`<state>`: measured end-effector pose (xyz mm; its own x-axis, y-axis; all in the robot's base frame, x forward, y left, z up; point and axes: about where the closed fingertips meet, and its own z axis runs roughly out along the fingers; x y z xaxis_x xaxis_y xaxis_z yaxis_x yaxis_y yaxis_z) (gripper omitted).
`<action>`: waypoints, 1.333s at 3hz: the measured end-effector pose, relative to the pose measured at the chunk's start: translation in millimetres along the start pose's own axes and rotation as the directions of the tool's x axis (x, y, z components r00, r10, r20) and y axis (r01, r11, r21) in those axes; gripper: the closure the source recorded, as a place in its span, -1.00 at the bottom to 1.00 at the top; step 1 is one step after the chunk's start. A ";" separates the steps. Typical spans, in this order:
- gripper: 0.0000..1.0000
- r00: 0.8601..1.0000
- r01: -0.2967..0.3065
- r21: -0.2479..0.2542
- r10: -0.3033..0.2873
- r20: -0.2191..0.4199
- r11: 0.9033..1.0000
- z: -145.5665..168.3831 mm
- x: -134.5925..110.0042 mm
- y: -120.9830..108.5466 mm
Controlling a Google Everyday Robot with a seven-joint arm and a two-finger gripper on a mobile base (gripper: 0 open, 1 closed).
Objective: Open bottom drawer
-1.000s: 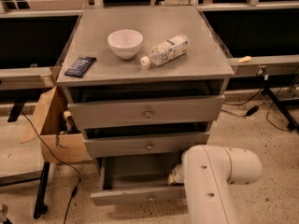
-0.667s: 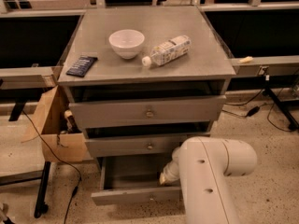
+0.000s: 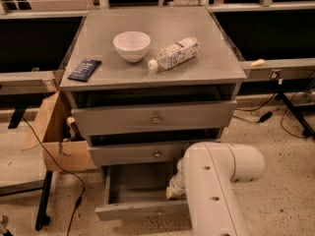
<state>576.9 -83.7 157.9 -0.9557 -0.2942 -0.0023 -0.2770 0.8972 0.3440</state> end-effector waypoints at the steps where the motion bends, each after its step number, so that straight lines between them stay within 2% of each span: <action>1: 1.00 1.000 0.000 0.000 0.000 -0.002 1.000 0.3 -2.1 -0.6; 3: 1.00 1.000 -0.015 0.001 0.015 -0.026 1.000 3.0 3.7 -6.7; 4: 1.00 0.998 -0.059 -0.016 0.059 -0.037 0.998 5.8 11.8 -19.7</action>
Offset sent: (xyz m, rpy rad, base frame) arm -0.1574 -0.0842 -0.0959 -0.1468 0.4528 -0.0001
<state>570.5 -102.9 145.6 -0.9660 -0.2531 0.0529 -0.2182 0.9077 0.3583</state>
